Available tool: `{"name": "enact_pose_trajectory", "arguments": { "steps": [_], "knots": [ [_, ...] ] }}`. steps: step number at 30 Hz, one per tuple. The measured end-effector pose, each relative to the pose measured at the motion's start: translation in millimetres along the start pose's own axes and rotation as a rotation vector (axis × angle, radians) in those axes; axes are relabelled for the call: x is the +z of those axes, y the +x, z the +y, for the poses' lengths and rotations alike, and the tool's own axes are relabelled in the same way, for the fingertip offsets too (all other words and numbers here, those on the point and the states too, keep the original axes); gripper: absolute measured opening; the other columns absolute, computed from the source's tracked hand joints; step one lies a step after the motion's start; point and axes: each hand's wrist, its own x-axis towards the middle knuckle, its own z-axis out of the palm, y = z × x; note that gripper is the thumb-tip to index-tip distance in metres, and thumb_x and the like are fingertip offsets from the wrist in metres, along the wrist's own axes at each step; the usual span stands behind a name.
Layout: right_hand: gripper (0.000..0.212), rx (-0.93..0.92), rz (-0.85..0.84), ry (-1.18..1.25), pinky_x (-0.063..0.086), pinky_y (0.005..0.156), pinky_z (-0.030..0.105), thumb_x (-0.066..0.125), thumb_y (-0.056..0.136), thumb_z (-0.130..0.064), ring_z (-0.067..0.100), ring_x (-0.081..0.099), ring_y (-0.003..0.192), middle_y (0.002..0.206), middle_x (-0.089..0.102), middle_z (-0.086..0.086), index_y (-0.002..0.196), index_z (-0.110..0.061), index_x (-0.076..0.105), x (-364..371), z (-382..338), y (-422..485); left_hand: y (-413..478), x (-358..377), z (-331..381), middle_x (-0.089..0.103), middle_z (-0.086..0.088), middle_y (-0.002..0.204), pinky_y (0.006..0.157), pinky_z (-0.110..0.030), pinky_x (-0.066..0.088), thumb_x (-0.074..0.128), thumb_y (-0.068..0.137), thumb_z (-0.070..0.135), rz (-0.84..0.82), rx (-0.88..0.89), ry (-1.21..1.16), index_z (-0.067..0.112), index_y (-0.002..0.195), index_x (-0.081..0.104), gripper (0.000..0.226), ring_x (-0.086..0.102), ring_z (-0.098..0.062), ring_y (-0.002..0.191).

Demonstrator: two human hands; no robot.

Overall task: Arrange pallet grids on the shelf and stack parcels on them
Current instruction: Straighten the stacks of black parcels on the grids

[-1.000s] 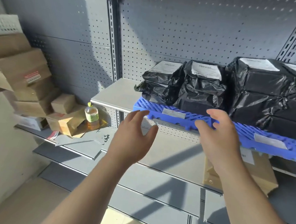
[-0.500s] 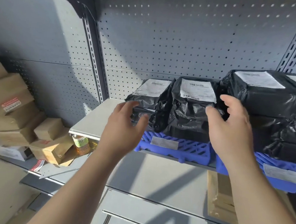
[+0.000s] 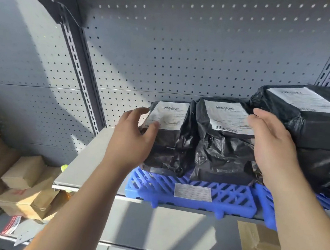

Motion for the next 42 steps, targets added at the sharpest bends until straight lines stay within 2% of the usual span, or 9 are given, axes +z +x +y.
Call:
{"name": "enact_pose_trajectory", "arguments": {
  "steps": [2, 5, 10, 15, 18, 22, 26, 30, 42],
  "knots": [
    [0.038, 0.031, 0.000, 0.069, 0.041, 0.087, 0.010, 0.063, 0.092, -0.040, -0.020, 0.056, 0.097, 0.127, 0.062, -0.017, 0.129, -0.036, 0.063, 3.7, -1.8, 4.0, 13.5, 2.0, -7.8, 0.053, 0.004, 0.139, 0.095, -0.024, 0.038, 0.058, 0.096, 0.045, -0.034, -0.008, -0.044, 0.028, 0.138, 0.055, 0.045, 0.053, -0.013, 0.123],
    [0.035, 0.111, -0.001, 0.198, 0.035, 0.073, 0.012, 0.067, 0.093, -0.028, -0.023, 0.052, 0.085, 0.120, 0.066, -0.018, 0.127, -0.036, 0.065, 6.2, 3.9, 12.5, 28.4, 8.2, -16.6, 0.055, 0.006, 0.140, 0.103, -0.032, 0.042, 0.059, 0.096, 0.048, -0.110, -0.031, -0.139, 0.031, 0.136, 0.055, 0.045, 0.053, -0.013, 0.126],
    [0.027, 0.206, -0.037, 0.208, 0.045, 0.094, 0.028, 0.070, 0.089, -0.023, -0.006, 0.065, 0.101, 0.105, 0.074, -0.020, 0.110, -0.039, 0.074, 6.2, 13.0, 12.0, 38.8, 12.9, -18.2, 0.061, 0.017, 0.127, 0.090, -0.024, 0.040, 0.059, 0.097, 0.046, -0.186, -0.136, -0.300, 0.030, 0.134, 0.060, 0.040, 0.059, -0.008, 0.115],
    [0.024, 0.168, -0.123, 0.143, 0.039, 0.103, 0.030, 0.064, 0.093, -0.027, -0.010, 0.060, 0.106, 0.106, 0.072, -0.028, 0.100, -0.048, 0.075, 0.2, 15.9, 12.9, 44.3, 13.1, -23.1, 0.067, 0.011, 0.121, 0.105, -0.041, 0.048, 0.064, 0.087, 0.054, -0.288, -0.331, -0.496, 0.041, 0.119, 0.065, 0.034, 0.065, -0.015, 0.112],
    [0.032, 0.238, -0.184, 0.230, 0.035, 0.113, 0.043, 0.062, 0.090, -0.041, 0.005, 0.058, 0.122, 0.121, 0.070, -0.021, 0.120, -0.043, 0.070, -1.4, 17.4, 16.4, 46.7, 11.6, -24.7, 0.069, 0.002, 0.123, 0.092, -0.045, 0.057, 0.067, 0.076, 0.057, -0.366, -0.468, -0.680, 0.040, 0.125, 0.063, 0.052, 0.070, -0.022, 0.106],
    [0.038, 0.280, -0.224, 0.421, 0.050, 0.098, 0.046, 0.055, 0.094, -0.041, 0.023, 0.070, 0.110, 0.121, 0.073, 0.001, 0.125, -0.026, 0.071, -3.9, 22.9, 19.3, 48.7, 9.8, -26.3, 0.074, -0.014, 0.111, 0.066, -0.035, 0.059, 0.053, 0.097, 0.046, -0.484, -0.638, -0.854, 0.016, 0.119, 0.073, 0.042, 0.073, -0.029, 0.087],
    [0.064, 0.260, -0.278, 0.321, 0.035, 0.113, 0.053, 0.076, 0.067, -0.059, 0.023, 0.057, 0.128, 0.131, 0.067, -0.008, 0.128, -0.040, 0.067, -2.8, 31.7, 23.9, 47.1, 13.2, -25.7, 0.079, -0.003, 0.092, 0.062, -0.030, 0.060, 0.039, 0.105, 0.036, -0.606, -0.584, -0.934, 0.016, 0.089, 0.081, 0.049, 0.075, -0.017, 0.074],
    [0.043, 0.210, -0.312, 0.257, 0.034, 0.114, 0.052, 0.064, 0.083, -0.044, 0.017, 0.056, 0.129, 0.128, 0.067, -0.015, 0.125, -0.049, 0.065, 5.1, 33.3, 25.5, 42.3, 19.6, -22.8, 0.077, 0.011, 0.076, 0.043, -0.021, 0.053, 0.038, 0.107, 0.027, -0.646, -0.531, -0.931, 0.020, 0.096, 0.073, 0.038, 0.071, -0.004, 0.059],
    [0.040, 0.162, -0.317, 0.140, 0.042, 0.099, 0.033, 0.059, 0.093, -0.026, 0.000, 0.060, 0.114, 0.116, 0.070, -0.025, 0.121, -0.055, 0.063, 22.2, 31.3, 25.5, 45.3, 37.4, -9.6, 0.073, 0.014, 0.066, 0.054, -0.022, 0.057, 0.038, 0.108, 0.035, -0.573, -0.516, -0.877, 0.026, 0.090, 0.073, 0.041, 0.072, -0.009, 0.060]
  ]
}}
